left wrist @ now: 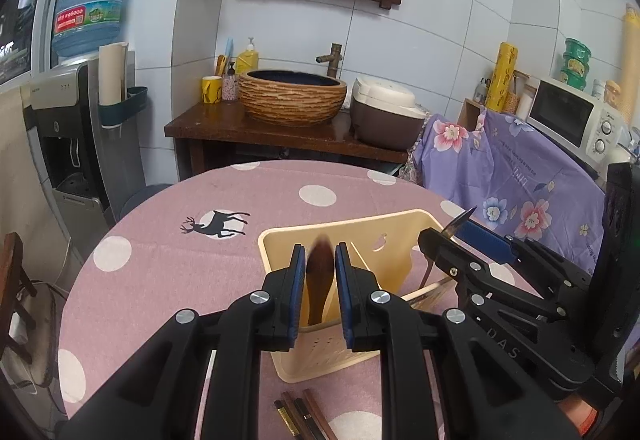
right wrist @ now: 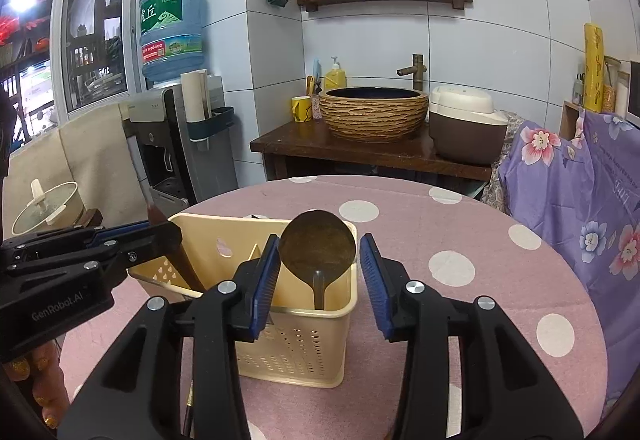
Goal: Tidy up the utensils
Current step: 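Carry both spoons over the beige basket and release them inside, then move both tools back down to the chopsticks on the table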
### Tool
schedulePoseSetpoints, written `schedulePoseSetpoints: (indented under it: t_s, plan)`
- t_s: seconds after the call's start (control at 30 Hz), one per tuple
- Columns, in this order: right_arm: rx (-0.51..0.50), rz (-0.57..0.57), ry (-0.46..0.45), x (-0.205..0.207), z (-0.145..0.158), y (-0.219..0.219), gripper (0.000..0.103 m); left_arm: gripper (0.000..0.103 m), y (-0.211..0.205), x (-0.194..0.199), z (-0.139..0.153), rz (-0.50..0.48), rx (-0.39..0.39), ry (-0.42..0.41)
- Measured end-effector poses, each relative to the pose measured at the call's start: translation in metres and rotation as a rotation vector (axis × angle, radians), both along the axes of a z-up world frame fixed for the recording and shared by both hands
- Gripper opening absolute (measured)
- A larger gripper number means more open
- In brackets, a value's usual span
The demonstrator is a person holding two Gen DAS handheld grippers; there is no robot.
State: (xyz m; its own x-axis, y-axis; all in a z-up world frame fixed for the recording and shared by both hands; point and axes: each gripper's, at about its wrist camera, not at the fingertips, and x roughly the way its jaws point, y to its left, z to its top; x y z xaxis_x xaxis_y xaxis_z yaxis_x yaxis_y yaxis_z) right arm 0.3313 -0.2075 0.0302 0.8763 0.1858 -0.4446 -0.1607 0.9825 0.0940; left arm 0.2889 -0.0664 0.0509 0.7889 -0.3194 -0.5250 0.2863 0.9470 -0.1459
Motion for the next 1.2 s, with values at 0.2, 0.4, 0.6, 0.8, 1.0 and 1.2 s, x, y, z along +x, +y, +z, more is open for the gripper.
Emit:
schedulePoseSetpoints:
  t_s: [0.2, 0.4, 0.6, 0.8, 1.0, 1.2]
  plan:
    - [0.003, -0.010, -0.039, -0.010, 0.008, -0.002, 0.057, 0.022, 0.001, -0.011, 0.008, -0.005, 0.000, -0.035]
    - [0.011, -0.074, 0.007, -0.039, 0.009, -0.022, 0.066, 0.054, 0.015, -0.045, 0.007, 0.041, 0.005, -0.058]
    - [-0.053, -0.163, 0.204, -0.089, -0.038, -0.049, 0.077, 0.058, 0.018, -0.100, -0.033, 0.034, 0.107, -0.010]
    - [-0.088, -0.210, 0.368, -0.135, -0.101, -0.052, 0.078, 0.055, 0.024, -0.114, -0.099, 0.035, 0.132, 0.201]
    - [-0.103, -0.191, 0.426, -0.148, -0.124, -0.034, 0.078, 0.053, 0.021, -0.122, -0.119, 0.025, 0.118, 0.265]
    - [-0.115, -0.210, 0.427, -0.151, -0.125, -0.028, 0.081, 0.053, 0.003, -0.127, -0.127, 0.001, 0.144, 0.272]
